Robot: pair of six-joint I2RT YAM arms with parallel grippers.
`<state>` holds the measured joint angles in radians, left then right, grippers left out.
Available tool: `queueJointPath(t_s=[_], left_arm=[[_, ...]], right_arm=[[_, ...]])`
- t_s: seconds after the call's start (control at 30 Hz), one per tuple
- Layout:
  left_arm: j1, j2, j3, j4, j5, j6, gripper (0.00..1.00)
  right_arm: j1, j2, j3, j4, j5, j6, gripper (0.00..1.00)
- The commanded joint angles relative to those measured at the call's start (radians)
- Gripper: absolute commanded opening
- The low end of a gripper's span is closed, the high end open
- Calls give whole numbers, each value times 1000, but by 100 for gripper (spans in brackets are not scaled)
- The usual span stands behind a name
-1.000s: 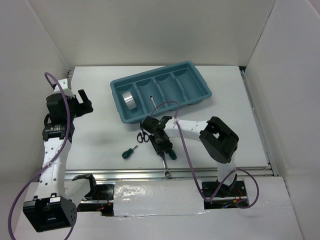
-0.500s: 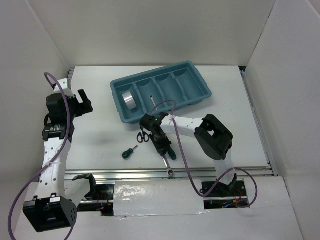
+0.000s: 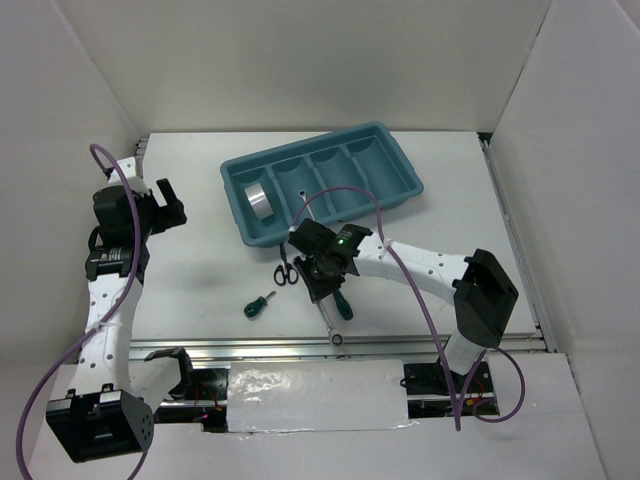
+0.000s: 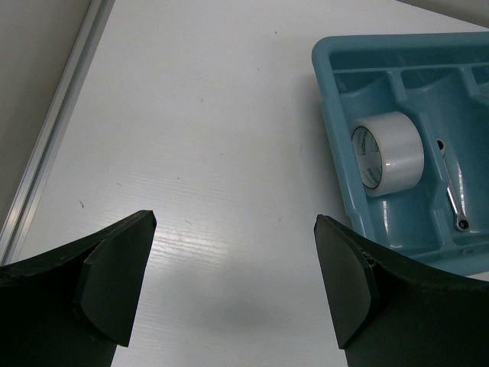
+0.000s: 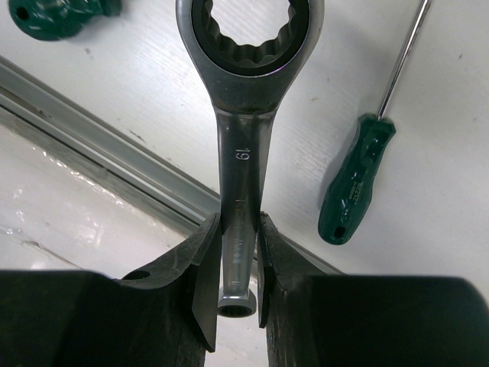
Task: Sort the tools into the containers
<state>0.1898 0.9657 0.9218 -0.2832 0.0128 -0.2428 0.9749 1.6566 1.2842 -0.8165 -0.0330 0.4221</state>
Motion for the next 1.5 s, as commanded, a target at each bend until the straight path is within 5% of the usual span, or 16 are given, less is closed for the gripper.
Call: queueJointPath(t_s=[0.0,0.23,0.5,0.73,1.07,1.2,1.23,1.33,1.47], left_arm=[[7,-1,3,41,19,-15,99],[8,-10,-15,56,27,-13,99],[11,-5,-34,75,49,-23,99],[10,-15,-49,70,50,-24,99],[10,-15,-75,84,59,-30,99],[10,-1,-64,75,85,-6,99],[10,2,-63,76,99,16,99],[8,14,-61,73,197,91,99],[-7,56,-11,-32,376,232,92]], right_arm=[[-10,-23,82,8,30,-22,0],[-217,77,469,23,104,-173,0],[-364,422,1015,12,68,-333,0],[-369,479,863,341,128,-411,0],[-367,660,1000,335,134,-390,0],[-383,700,1006,313,120,-368,23],[-386,698,995,313,119,-365,38],[-390,684,991,289,107,-362,59],[-397,596,962,251,84,-338,67]])
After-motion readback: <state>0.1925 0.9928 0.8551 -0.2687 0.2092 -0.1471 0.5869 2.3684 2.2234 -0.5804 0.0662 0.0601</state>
